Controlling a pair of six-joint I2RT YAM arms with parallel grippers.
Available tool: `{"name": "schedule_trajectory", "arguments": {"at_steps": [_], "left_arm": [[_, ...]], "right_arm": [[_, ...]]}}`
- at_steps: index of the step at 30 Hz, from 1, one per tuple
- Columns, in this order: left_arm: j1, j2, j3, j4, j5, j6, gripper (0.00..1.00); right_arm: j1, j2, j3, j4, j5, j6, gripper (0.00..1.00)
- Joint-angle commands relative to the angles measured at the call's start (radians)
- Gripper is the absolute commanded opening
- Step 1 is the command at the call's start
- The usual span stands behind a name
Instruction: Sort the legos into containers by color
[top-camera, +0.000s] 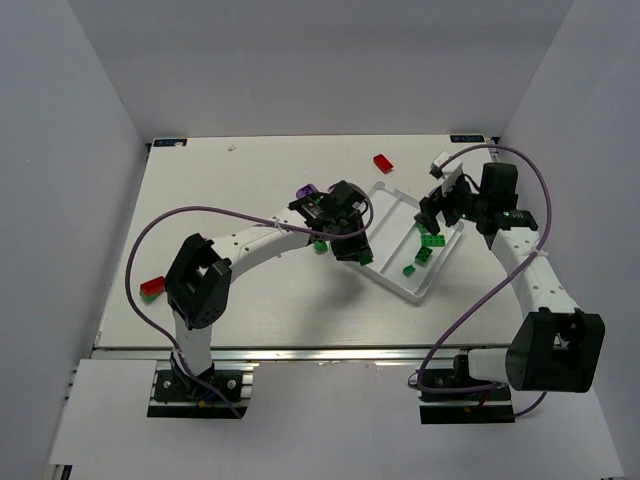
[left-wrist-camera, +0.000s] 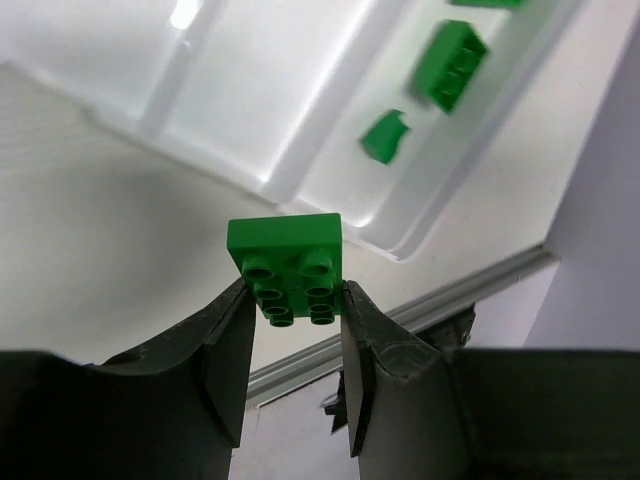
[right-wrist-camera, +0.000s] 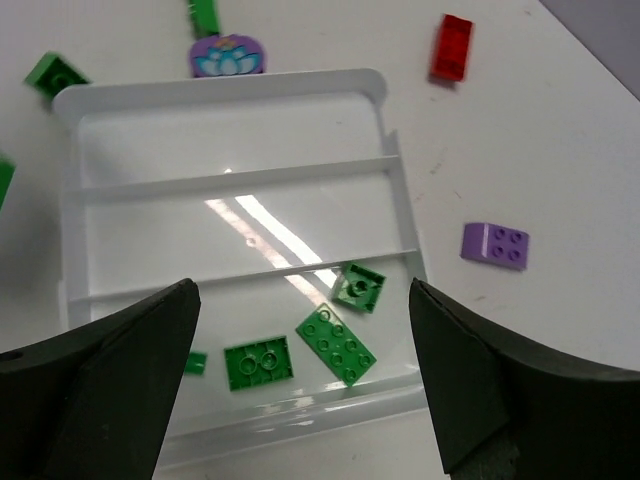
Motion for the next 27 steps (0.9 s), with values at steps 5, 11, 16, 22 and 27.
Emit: {"name": "schedule_trajectory", "arguments": {"at_steps": [5,11,16,22,27], "left_arm": [[-0.031,0.009,0.011,0.351,0.201,0.254,0.0],[-0.077,0.124,0.122,0.438,0.3,0.338,0.02],[-0.114,0.259,0.251,0.331,0.283,0.398,0.12],[-0.117,0.308,0.291,0.293,0.228,0.409,0.32],[-0.117,0.342,0.332,0.274,0.195,0.407,0.42]], "right_arm": [[-0.116,0.037,0.061,0.194,0.228,0.384,0.86],[-0.224,0.048,0.094,0.117,-0.092,0.34,0.47],[-0.236,0.049,0.095,0.083,-0.142,0.307,0.39],[-0.236,0.054,0.092,0.058,-0.152,0.295,0.43],[-0.237,0.06,0.097,0.039,-0.151,0.286,0.46]]}}
